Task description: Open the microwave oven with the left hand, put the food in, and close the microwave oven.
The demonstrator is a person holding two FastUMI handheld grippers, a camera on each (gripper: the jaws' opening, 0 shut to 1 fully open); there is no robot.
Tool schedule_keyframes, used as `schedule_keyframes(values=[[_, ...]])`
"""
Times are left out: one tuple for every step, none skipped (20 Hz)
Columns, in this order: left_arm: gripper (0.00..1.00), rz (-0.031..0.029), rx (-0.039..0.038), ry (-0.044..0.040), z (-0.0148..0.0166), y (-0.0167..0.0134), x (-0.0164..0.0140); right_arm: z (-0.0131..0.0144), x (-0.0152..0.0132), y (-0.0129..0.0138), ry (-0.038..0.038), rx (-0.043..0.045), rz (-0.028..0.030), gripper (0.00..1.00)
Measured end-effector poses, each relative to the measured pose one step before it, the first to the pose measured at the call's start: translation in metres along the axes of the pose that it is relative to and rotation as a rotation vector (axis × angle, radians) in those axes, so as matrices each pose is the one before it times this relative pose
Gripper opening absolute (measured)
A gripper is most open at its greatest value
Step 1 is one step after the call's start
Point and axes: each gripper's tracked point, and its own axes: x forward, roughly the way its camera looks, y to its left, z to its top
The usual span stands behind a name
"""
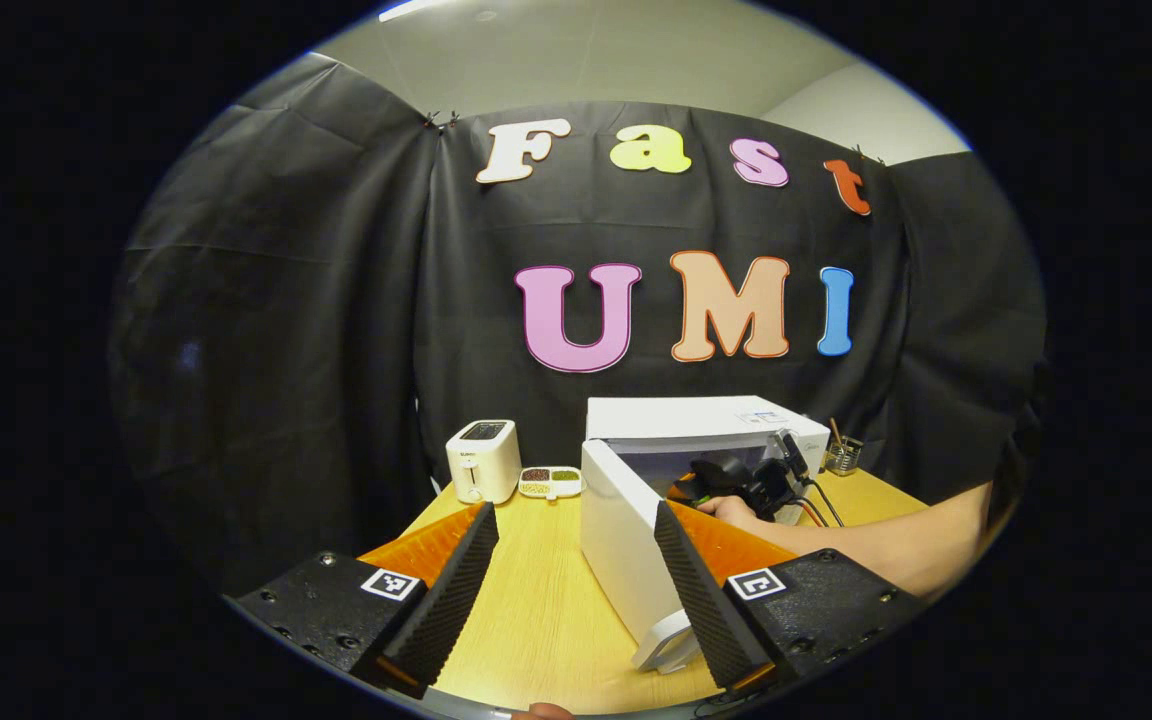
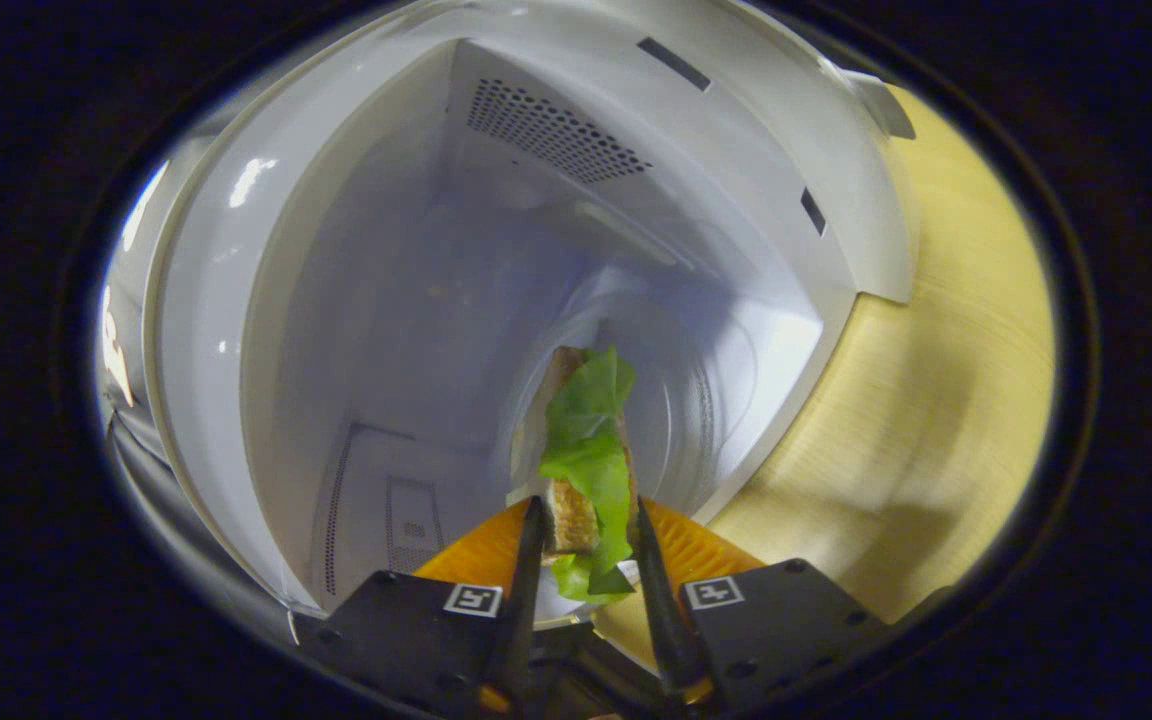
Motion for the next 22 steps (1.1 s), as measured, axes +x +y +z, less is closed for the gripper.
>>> schedule_keyframes(values=[[0.96, -0.00479, 0.00183, -0.00337, 0.00166, -0.00198, 0.00214, -0.00041, -0.00318, 0.00009, 0.00496, -0.01495, -0.00172, 0.76], [0.96, -0.00429, -0.00038, 0.00186, -0.00084, -0.00275, 0.00158, 0.00027, -0.00157, -0.00007, 0.00355, -0.01586, -0.00059, 0.71], [0.96, -0.00383, -0.00177, 0.00049, -0.00004, -0.00202, 0.00030, -0.00143, -0.00186, 0.00203, 0.00315, -0.01059, 0.00380, 0.74], [0.96, -0.00359, -0.00356, 0.00006, 0.00015, -0.00229, -0.00070, 0.00081, -0.00036, -0.00054, 0.00356, -0.01079, -0.00217, 0.78], [0.96, -0.00202, -0.00222, 0.00105, -0.00088, -0.00168, 0.00008, 0.00019, -0.00474, -0.00008, 0.00418, -0.00666, -0.00363, 0.82], [0.96, -0.00170, -0.00085, -0.00037, 0.00066, -0.00029, 0.00036, 0.00066, -0.00253, -0.00322, 0.00467, -0.01037, -0.01138, 0.85], [0.96, -0.00036, 0.00079, -0.00087, 0.00122, -0.00104, 0.00068, -0.00077, -0.00192, -0.00335, 0.00564, -0.01072, -0.00585, 0.85], [0.96, 0.00059, -0.00001, -0.00200, 0.00084, 0.00027, -0.00003, -0.00036, -0.00064, -0.00275, 0.00546, -0.01199, -0.00696, 0.86], [0.96, -0.00346, -0.00342, -0.00425, 0.00092, -0.00097, -0.00002, 0.00062, -0.00164, -0.00075, -0.00536, -0.01375, 0.00544, 0.86], [0.96, -0.00142, -0.00210, -0.00345, 0.00225, -0.00133, 0.00134, 0.00325, -0.00148, -0.00055, -0.01317, -0.01680, 0.00057, 0.87], [0.96, 0.00312, 0.00116, 0.00207, -0.00160, 0.00110, 0.00055, 0.00198, -0.00225, -0.00044, -0.01268, -0.01465, 0.00270, 0.87], [0.94, 0.00177, 0.00054, -0.00026, 0.00004, -0.00015, -0.00026, 0.00083, -0.00068, -0.00005, -0.00213, -0.01318, 0.00466, 0.86], [0.96, 0.00433, 0.00021, -0.00281, 0.00154, 0.00064, 0.00009, -0.00116, -0.00270, 0.00097, 0.00438, -0.01235, 0.01163, 0.87], [0.96, -0.00417, -0.00045, 0.00144, 0.00017, -0.00077, 0.00092, 0.00005, -0.00310, -0.00017, 0.00192, -0.02420, 0.00502, 0.97], [0.96, -0.00263, -0.00002, 0.00123, -0.00040, -0.00213, 0.00141, 0.00178, -0.00580, -0.00174, -0.01176, -0.03073, 0.00445, 0.86], [0.95, 0.00161, 0.00183, 0.00176, 0.00036, -0.00006, 0.00103, 0.00408, -0.00523, -0.00005, -0.01547, -0.03351, 0.01341, 0.86], [0.96, 0.00233, 0.00183, 0.00392, -0.00029, 0.00132, 0.00093, 0.00247, -0.00712, 0.00140, -0.01500, -0.03500, 0.01805, 0.87], [0.96, -0.00106, 0.00024, -0.00368, 0.00206, -0.00081, 0.00082, 0.00332, -0.00806, 0.00157, -0.01436, -0.03931, 0.02353, 0.87], [0.95, -0.00261, 0.00099, -0.00529, 0.00197, -0.00089, 0.00033, 0.00110, -0.01136, 0.00044, -0.01075, -0.05364, 0.02344, 0.87], [0.95, -0.00104, 0.00293, -0.00563, 0.00328, 0.00021, 0.00032, 0.00186, -0.01166, -0.00324, -0.00781, -0.06280, 0.01106, 0.86], [0.93, 0.00225, 0.00796, -0.00206, 0.00055, 0.00053, 0.00140, 0.00260, -0.01169, -0.00285, -0.01492, -0.05328, 0.01208, 0.86], [0.93, 0.00357, 0.00938, -0.00243, 0.00070, 0.00081, 0.00041, 0.00473, -0.01173, -0.00110, -0.01398, -0.04446, 0.01983, 0.87]])
